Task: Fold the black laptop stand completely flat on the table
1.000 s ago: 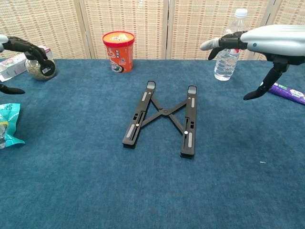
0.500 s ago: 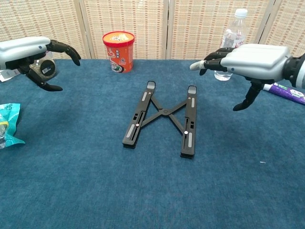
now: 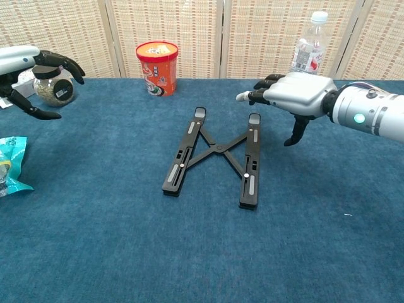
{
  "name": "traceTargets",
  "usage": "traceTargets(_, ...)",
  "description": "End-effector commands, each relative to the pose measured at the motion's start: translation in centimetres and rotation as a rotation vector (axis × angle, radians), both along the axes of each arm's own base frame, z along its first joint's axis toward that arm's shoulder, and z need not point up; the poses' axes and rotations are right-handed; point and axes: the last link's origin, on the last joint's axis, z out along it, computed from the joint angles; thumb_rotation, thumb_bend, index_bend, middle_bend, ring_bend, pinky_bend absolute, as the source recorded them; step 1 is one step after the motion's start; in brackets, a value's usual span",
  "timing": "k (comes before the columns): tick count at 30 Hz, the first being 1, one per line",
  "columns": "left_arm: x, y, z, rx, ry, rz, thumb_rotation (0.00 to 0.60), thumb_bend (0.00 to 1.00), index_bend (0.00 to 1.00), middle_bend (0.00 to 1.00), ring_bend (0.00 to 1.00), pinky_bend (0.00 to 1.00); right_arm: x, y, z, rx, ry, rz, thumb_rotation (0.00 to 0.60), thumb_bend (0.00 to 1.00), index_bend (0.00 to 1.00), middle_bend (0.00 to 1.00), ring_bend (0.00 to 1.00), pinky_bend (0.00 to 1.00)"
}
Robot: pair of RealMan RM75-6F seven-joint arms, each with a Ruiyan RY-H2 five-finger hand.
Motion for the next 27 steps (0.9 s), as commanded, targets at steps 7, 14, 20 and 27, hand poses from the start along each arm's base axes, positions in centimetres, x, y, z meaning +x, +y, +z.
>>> traceTargets(7, -0.8, -0.5, 0.7, 0.012, -0.005, 0.014, 0.600, 0.16, 0.28, 0.17, 0.10, 0.02, 1.3, -1.4, -3.0, -0.020, 0.007, 0.000, 0.600, 0.00, 0.00, 0.20, 0.03, 0.02)
traceTargets(14, -1.3, -0.7, 1.1, 0.017, -0.009, 0.021, 0.600, 0.16, 0.28, 0.17, 0.10, 0.02, 2.4, -1.8, -4.6, -0.044, 0.017, 0.030, 0.600, 0.00, 0.00, 0.20, 0.03, 0.02)
traceTargets(20, -2.0, -0.7, 1.4, 0.025, -0.009, 0.040, 0.600, 0.16, 0.28, 0.17, 0.10, 0.02, 4.0, -2.2, -5.9, -0.063, -0.016, 0.036, 0.600, 0.00, 0.00, 0.20, 0.03, 0.02)
traceTargets(27, -2.5, -0.8, 2.0, 0.041, -0.012, 0.050, 0.600, 0.16, 0.28, 0.17, 0.10, 0.02, 6.4, -2.4, -7.7, -0.070, -0.030, 0.053, 0.600, 0.00, 0.00, 0.20, 0.03, 0.02)
